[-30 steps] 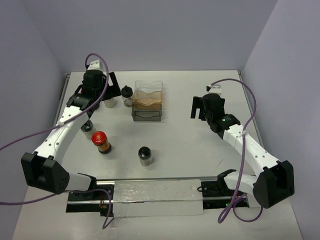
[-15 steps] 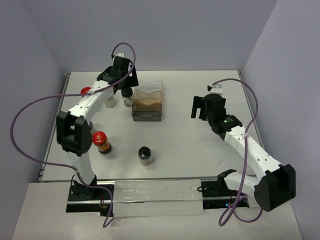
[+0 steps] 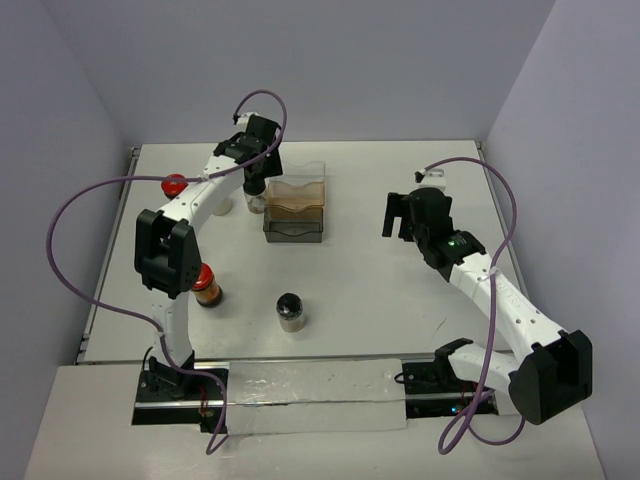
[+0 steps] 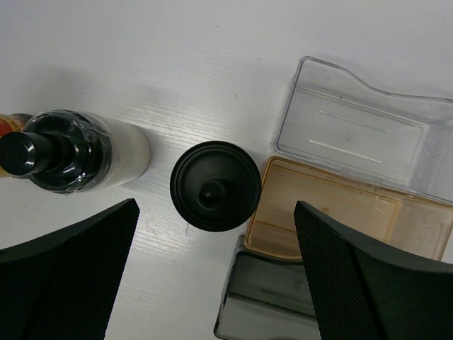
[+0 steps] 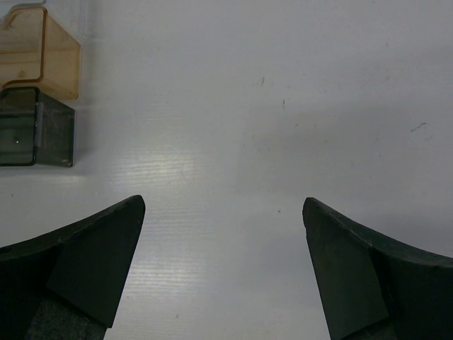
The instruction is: Organize the condiment bottles
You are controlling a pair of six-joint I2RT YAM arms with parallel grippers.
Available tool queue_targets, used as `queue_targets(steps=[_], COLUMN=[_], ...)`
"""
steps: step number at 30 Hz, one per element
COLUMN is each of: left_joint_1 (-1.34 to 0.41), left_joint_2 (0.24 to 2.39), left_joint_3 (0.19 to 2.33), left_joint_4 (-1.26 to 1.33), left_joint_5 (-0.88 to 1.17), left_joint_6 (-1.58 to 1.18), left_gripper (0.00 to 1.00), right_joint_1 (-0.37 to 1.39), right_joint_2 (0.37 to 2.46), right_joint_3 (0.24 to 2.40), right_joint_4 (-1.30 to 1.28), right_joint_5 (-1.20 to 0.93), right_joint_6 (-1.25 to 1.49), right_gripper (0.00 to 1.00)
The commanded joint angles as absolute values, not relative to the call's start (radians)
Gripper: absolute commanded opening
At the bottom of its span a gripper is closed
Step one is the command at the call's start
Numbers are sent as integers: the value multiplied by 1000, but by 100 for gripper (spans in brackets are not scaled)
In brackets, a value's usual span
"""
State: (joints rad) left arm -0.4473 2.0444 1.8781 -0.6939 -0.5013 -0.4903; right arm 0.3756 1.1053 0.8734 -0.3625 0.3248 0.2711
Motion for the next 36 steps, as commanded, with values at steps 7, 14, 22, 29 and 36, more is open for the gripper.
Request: queue_targets(steps=[7, 14, 22, 29, 36], left_joint_1=[-442, -420, -417, -412, -405], left_joint_2=[2088, 2111, 2149, 2174, 2199], left_joint_3=[1907, 1930, 1953, 1981, 1997], left_joint_4=[-699, -704, -712, -720, -722], left_joint_5=[-550, -517, -483, -467, -472], left_joint_6=[-499, -512, -495, -484, -480], left_gripper=[100, 100, 99, 100, 98], right_joint_1=[384, 385, 385, 385, 385], right_joint_2=[1069, 1071, 1072, 1065, 1066], right_joint_3=[898, 896, 908, 899, 900], right_joint_4=[-359, -355, -362, -360, -365], right_joint_5=[324, 318, 316, 310, 303], right_joint_6=[270, 270, 270, 270, 270], right_gripper=[100, 100, 100, 100, 100])
